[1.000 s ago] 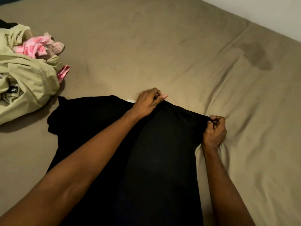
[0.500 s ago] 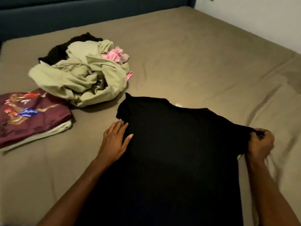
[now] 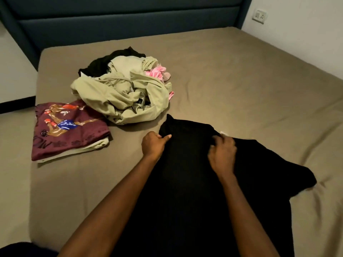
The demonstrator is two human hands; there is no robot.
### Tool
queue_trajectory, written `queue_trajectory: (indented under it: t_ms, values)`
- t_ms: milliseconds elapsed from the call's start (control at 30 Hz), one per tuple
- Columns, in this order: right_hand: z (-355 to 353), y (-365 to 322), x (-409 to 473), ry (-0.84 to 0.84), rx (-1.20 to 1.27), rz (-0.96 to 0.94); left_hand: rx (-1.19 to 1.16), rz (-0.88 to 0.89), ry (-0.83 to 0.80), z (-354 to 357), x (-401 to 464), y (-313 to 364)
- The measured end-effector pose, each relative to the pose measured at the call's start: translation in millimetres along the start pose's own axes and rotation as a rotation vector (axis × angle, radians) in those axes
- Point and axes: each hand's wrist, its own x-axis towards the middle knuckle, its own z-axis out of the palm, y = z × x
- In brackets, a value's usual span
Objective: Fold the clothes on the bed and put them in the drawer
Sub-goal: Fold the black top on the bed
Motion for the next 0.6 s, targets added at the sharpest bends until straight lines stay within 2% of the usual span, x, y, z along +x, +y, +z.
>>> queue_trajectory:
  t_ms: [100,200,267,367,433,600]
  values:
    - [30.5,-55.5,12.7,-0.156,0.093,-0.183,-0.102,-0.065,0.015,-2.4,-0.4,9.4]
    - [55.7,-91.0,31.6,-0.258,0.119,-0.318,-0.391,-0.128,-0.034,-14.4,-5.6,9.0]
    - [68.0,-105.1,43.2,-0.317,0.088,-0.35,-0.574,-0.19,-0.094,-24.5,-5.3,5.6]
    - [78.1,-111.1,51.4,-0.348,0.009,-0.34,-0.714,-0.243,-0.178,-33.6,-2.3,-2.4]
    - [81.9,-111.9,51.7,-0.39,-0.022,-0.32,-0.729,-0.262,-0.163,-37.8,3.9,-5.1]
    - [79.0,-117.1,54.1,-0.476,-0.005,-0.248,-0.561,-0.202,-0.051,-43.3,17.7,-16.1]
